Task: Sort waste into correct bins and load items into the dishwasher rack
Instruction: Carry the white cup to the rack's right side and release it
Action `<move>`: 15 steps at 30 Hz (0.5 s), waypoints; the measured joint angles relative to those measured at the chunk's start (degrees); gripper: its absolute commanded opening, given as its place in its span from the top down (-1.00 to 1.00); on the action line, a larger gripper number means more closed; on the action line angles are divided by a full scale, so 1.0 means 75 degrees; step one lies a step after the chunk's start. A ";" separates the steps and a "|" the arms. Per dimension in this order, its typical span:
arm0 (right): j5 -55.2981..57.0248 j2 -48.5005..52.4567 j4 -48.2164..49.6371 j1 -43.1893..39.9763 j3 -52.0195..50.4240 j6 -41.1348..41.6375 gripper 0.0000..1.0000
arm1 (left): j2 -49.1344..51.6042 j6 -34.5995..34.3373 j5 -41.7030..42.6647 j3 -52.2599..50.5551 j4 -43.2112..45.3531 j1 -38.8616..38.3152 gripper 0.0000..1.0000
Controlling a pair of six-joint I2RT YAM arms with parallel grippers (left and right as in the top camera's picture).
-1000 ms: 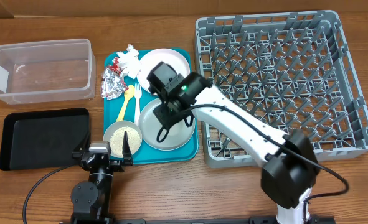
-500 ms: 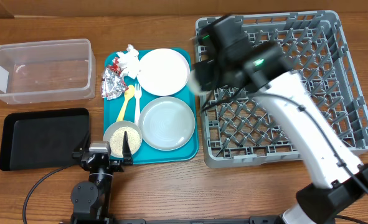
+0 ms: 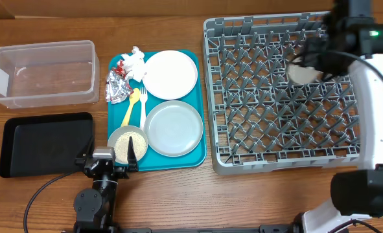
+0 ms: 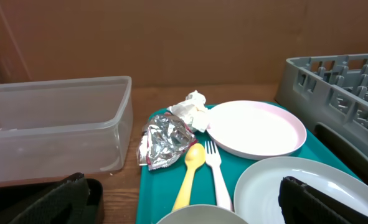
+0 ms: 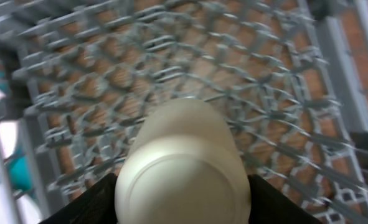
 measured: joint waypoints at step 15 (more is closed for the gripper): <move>0.0003 0.0443 -0.0038 -0.1641 -0.0921 0.0085 -0.04 | 0.0000 0.0000 0.0000 0.0000 -0.0003 0.0000 -1.00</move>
